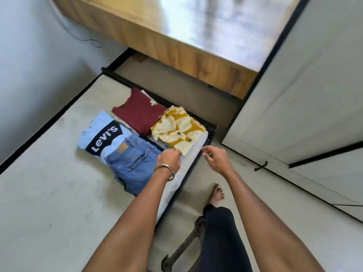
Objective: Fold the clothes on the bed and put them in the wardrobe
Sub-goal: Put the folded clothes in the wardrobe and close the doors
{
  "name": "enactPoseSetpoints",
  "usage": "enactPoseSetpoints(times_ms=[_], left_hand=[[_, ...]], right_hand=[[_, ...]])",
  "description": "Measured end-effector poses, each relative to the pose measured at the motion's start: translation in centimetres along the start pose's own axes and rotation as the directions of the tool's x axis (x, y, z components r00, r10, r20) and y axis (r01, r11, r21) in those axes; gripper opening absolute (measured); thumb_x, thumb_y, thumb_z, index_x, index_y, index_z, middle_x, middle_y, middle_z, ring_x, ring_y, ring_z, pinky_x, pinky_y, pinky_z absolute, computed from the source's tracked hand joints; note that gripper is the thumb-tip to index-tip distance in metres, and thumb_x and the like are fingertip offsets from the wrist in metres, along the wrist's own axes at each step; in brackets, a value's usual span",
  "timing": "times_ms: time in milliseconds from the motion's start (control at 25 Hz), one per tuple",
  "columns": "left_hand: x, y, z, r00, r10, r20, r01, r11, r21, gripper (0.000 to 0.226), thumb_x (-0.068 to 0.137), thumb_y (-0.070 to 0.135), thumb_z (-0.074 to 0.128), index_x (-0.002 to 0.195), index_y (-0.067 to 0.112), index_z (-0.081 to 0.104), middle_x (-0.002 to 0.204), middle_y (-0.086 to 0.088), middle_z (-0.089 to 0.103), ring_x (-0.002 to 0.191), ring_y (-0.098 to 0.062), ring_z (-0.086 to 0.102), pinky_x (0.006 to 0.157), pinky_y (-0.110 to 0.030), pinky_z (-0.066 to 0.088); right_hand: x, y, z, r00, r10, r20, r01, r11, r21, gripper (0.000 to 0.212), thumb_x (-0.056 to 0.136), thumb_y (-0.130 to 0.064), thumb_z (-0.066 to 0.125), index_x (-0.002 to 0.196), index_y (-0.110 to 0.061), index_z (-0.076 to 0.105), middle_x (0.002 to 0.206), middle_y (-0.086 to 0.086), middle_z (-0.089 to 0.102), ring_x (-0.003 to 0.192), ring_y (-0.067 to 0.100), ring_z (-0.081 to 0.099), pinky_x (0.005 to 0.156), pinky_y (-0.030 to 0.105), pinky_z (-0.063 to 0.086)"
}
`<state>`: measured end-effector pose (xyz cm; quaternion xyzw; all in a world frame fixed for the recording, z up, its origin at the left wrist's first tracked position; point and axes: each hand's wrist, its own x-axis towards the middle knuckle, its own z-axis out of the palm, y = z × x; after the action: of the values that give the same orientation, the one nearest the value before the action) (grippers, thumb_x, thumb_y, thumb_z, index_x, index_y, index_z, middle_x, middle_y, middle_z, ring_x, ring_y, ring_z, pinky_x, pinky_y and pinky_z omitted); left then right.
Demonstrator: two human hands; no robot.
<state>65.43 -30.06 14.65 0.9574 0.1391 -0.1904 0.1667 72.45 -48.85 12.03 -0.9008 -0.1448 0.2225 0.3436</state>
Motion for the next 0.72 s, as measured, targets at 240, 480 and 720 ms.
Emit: enactPoseSetpoints(times_ms=[240,480,720], left_hand=[[7.3,19.5,-2.7,0.965,0.254,-0.064,-0.259,0.963,-0.075,0.027,0.094,0.014,0.044,0.107,0.018,0.067,0.105,-0.006,0.07,0.102,-0.029,0.062,0.084,-0.037,0.049],[7.9,40.2,-0.6,0.802,0.572,0.171,-0.572,0.819,-0.056,0.028,0.091,0.018,0.047,0.107,0.026,0.07,0.107,-0.005,0.07,0.099,-0.029,0.065,0.087,-0.037,0.052],[1.5,59.9,5.6,0.415,0.834,0.363,-0.849,0.499,-0.175,0.022,0.088,0.016,0.053,0.098,0.022,0.072,0.086,0.002,0.074,0.088,-0.019,0.068,0.084,-0.032,0.053]], right_hand=[[-2.0,9.7,-15.1,0.903,0.303,-0.306,-0.142,0.88,0.453,0.024,0.087,-0.003,0.053,0.097,-0.015,0.071,0.074,-0.004,0.069,0.071,0.017,0.066,0.072,0.038,0.056],[-12.2,19.7,-28.4,0.54,0.61,-0.58,-0.157,0.75,0.643,0.034,0.083,0.014,0.045,0.098,-0.005,0.07,0.073,0.008,0.068,0.062,0.008,0.064,0.064,0.032,0.057],[-27.2,27.0,-33.9,0.055,0.78,-0.623,-0.139,0.624,0.769,0.024,0.088,0.006,0.052,0.094,-0.009,0.07,0.069,0.005,0.068,0.056,0.001,0.064,0.058,0.017,0.052]])
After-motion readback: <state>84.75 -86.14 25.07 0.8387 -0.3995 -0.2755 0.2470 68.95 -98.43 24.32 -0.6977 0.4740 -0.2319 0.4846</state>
